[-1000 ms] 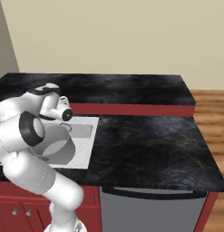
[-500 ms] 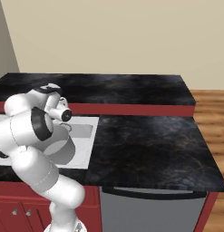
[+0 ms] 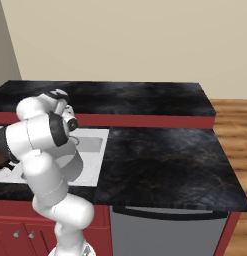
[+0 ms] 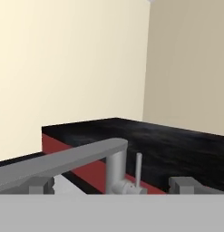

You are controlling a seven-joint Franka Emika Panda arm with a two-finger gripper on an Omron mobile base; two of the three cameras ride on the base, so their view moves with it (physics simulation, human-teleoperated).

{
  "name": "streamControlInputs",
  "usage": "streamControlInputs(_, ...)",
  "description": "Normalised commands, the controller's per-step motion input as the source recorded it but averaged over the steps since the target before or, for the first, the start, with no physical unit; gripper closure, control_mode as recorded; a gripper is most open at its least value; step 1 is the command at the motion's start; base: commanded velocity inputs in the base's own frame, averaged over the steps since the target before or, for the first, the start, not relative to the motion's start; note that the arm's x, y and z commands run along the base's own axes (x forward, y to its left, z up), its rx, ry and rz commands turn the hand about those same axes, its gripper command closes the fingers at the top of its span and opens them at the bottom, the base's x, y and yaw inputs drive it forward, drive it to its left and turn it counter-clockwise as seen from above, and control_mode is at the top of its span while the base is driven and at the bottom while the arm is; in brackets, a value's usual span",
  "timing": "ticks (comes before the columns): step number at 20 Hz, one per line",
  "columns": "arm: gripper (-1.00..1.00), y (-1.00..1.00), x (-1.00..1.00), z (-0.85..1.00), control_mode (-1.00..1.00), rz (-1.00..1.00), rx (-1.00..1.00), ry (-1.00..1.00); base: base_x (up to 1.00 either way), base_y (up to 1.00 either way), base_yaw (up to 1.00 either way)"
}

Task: Pick the pan and pot and place them in the sink. Then turn on the water.

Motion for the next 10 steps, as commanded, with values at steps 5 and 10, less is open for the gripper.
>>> streamControlInputs(5, -1.0, 0.06, 0.14, 0.0, -1.0, 0.0, 0.0, 0.0, 0.0, 0.0, 0.0)
streamControlInputs(10, -1.0, 0.09, 0.08, -0.03, -1.0, 0.0, 0.0, 0.03, 0.0, 0.0, 0.0)
